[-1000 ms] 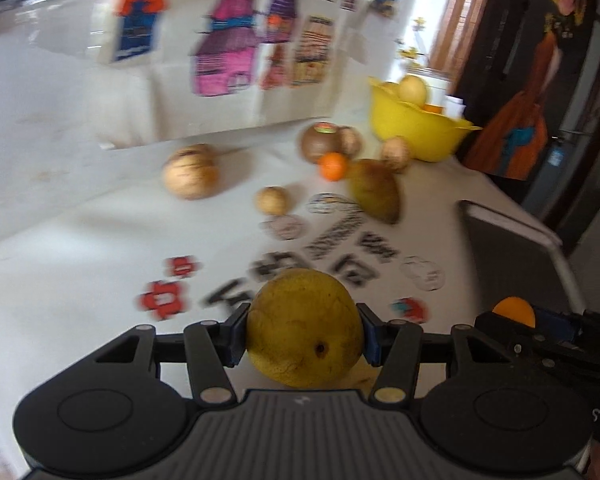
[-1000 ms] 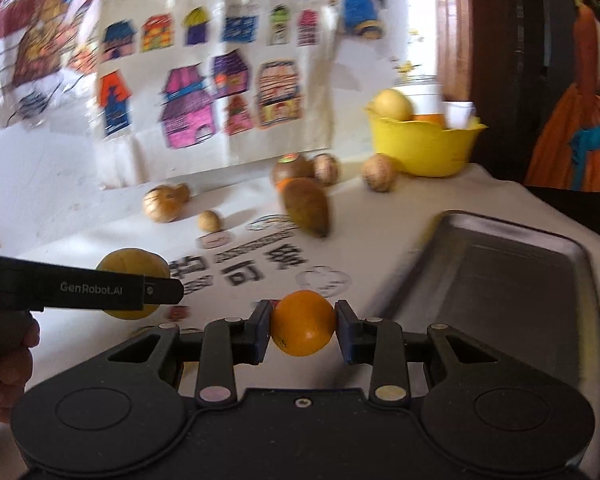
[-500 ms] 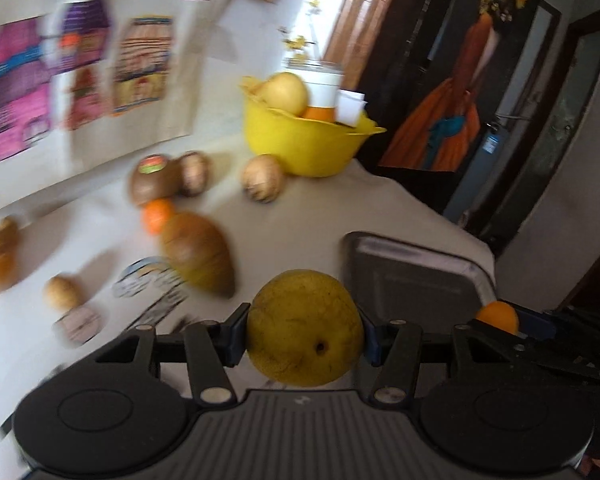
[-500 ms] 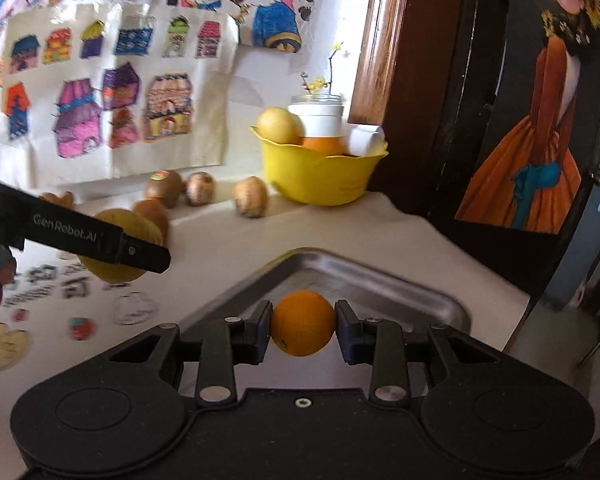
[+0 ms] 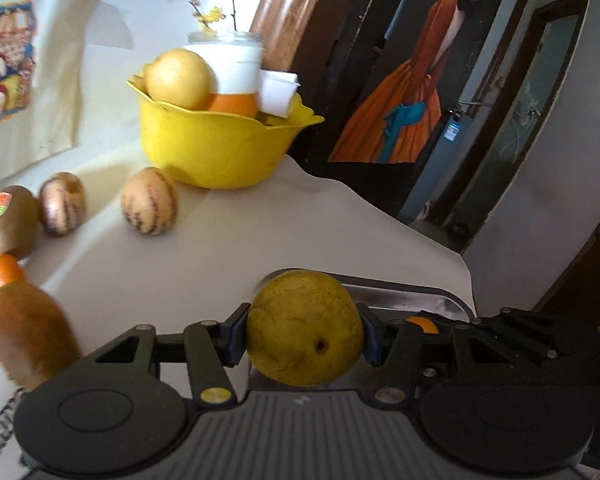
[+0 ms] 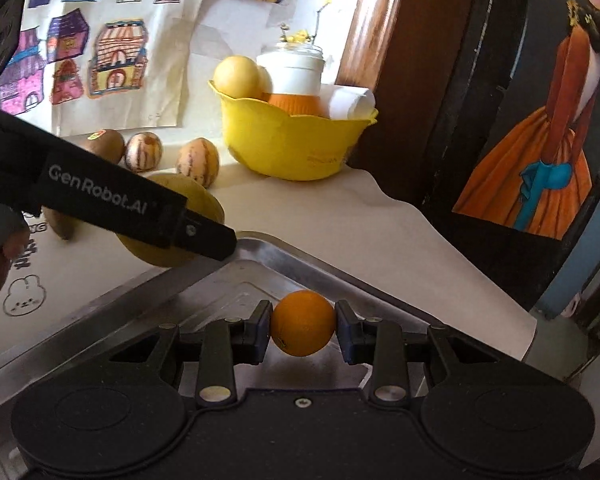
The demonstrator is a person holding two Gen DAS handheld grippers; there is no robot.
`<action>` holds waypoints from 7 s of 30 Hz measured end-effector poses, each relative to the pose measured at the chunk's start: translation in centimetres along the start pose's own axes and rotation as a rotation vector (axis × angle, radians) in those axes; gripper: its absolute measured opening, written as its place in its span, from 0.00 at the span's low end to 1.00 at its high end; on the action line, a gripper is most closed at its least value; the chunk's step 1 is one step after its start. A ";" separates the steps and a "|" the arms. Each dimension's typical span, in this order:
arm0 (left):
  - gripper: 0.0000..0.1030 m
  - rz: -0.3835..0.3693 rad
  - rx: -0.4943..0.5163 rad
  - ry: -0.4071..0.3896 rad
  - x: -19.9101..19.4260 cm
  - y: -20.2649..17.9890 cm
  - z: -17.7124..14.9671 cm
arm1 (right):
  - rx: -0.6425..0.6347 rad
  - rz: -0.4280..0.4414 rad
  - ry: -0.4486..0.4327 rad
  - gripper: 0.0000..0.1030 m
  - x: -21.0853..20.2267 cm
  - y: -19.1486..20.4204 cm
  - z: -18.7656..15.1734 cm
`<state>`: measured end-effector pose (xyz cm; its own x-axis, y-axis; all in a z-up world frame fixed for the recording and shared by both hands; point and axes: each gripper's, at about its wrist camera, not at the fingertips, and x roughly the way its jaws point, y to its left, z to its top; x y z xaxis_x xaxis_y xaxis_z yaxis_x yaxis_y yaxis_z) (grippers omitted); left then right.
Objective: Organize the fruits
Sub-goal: 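Carry the pear in the left tool over the metal tray while the right tool carries the orange there, then open the right tool to drop the orange while the left tool releases the pear into the tray, then move both open tools back toward the remaining fruits by the wall, then close the left tool on the striped melon while the right tool grasps a small brown round fruit, then carry the striped melon in the left tool to the tray while the right tool carries the small fruit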
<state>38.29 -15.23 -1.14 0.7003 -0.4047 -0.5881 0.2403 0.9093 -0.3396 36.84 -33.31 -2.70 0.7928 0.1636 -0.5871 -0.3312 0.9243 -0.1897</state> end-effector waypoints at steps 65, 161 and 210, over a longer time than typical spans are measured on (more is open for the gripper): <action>1.00 0.163 0.067 -0.178 -33.0 0.4 -9.9 | 0.194 0.105 -0.084 0.99 -32.0 11.2 -0.3; 0.62 0.414 -0.330 -0.142 -18.2 23.3 -5.0 | -0.182 0.545 0.015 0.35 4.9 27.0 8.5; 0.41 0.094 -0.149 -0.075 -14.5 6.8 -5.9 | 0.328 0.081 -0.076 0.28 -10.1 6.2 0.1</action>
<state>25.83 -3.72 0.74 0.7645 -0.3049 -0.5679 0.0732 0.9164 -0.3935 26.81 -29.24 2.15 0.8105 0.2549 -0.5274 -0.2227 0.9668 0.1252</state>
